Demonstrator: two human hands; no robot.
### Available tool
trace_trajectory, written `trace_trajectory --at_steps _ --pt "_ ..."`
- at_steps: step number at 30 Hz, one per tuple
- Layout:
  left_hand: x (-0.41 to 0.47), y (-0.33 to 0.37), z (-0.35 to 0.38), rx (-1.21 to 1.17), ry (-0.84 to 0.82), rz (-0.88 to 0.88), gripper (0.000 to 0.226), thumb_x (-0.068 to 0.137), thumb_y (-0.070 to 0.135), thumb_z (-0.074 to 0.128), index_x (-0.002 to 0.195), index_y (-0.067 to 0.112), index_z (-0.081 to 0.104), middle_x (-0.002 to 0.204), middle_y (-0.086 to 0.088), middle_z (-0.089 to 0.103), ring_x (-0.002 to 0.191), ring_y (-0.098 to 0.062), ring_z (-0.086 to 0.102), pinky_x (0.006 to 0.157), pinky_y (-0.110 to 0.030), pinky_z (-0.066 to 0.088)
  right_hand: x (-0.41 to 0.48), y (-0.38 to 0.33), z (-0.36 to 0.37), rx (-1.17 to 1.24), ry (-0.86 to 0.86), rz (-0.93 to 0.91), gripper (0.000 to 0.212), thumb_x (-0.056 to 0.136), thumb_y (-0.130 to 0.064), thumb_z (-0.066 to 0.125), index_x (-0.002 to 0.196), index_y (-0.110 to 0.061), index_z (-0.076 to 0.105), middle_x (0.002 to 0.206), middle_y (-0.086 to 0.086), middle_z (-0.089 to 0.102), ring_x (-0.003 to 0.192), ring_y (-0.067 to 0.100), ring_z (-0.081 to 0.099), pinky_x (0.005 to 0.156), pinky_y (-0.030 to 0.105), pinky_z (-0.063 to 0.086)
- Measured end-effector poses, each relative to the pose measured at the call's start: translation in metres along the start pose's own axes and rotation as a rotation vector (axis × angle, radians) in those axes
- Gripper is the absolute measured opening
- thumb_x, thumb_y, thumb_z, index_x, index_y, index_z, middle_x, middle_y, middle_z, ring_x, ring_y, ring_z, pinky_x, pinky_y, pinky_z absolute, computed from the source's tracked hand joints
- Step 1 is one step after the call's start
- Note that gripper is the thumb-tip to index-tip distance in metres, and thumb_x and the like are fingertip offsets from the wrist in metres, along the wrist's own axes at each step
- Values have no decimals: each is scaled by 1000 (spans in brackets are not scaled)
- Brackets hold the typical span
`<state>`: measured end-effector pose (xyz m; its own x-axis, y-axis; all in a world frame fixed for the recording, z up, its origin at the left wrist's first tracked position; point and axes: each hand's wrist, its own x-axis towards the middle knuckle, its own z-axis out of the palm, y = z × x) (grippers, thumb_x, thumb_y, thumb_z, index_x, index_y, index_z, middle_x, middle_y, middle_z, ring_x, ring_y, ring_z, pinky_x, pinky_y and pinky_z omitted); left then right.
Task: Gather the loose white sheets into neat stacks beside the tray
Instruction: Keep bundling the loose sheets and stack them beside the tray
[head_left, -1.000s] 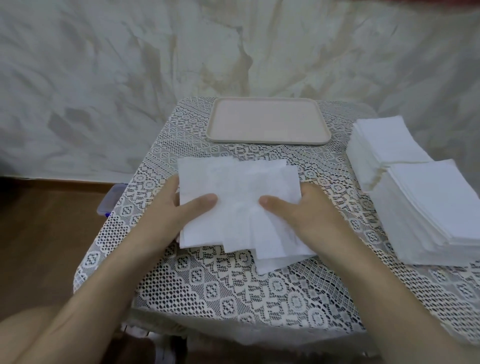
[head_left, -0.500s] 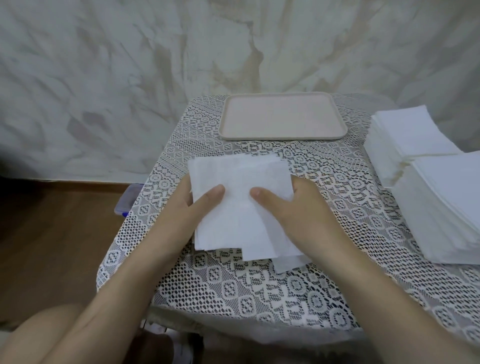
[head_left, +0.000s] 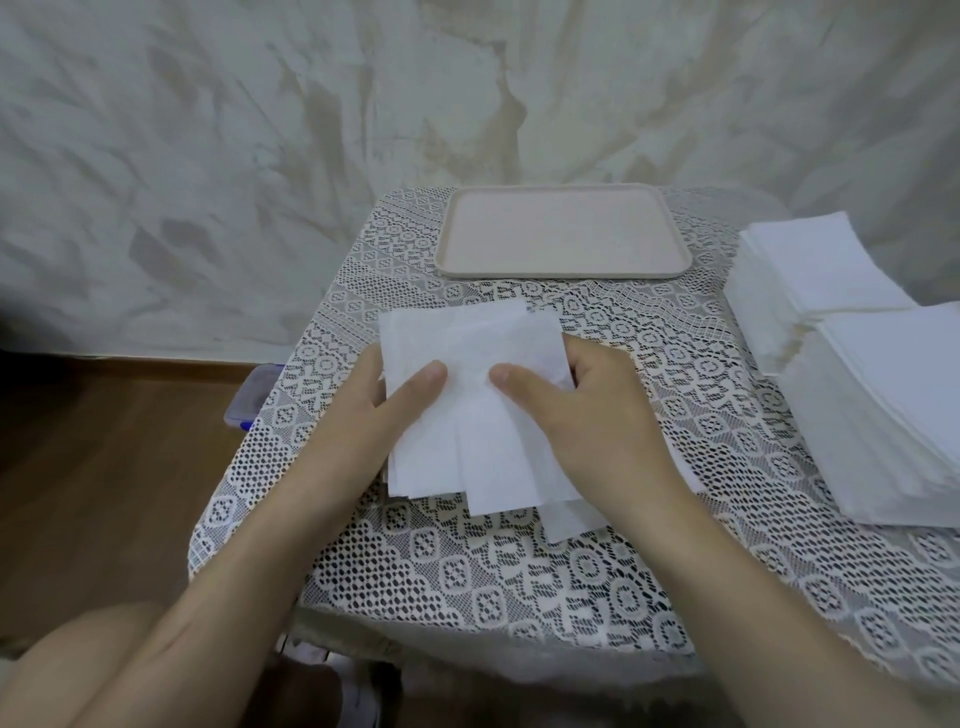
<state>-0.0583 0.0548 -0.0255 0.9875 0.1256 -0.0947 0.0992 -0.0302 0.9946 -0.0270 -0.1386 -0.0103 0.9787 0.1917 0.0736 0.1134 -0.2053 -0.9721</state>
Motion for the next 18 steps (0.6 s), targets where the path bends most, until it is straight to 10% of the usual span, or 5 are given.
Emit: trace_trajectory --at_steps 7,18 --pt "1 0 1 -34 16 0 52 88 42 70 137 33 58 123 7 76 112 -18 75 89 -40 61 4 5 -13 -354 -4 -48 28 95 -39 62 93 -11 63 88 9 70 81 32 65 70 47 53" --pt "0 1 1 -22 1 24 60 89 54 76 141 33 55 125 7 76 111 -19 75 90 -45 62 8 -5 -9 57 28 92 25 85 -27 81 77 -11 64 77 16 73 63 26 68 54 37 51"
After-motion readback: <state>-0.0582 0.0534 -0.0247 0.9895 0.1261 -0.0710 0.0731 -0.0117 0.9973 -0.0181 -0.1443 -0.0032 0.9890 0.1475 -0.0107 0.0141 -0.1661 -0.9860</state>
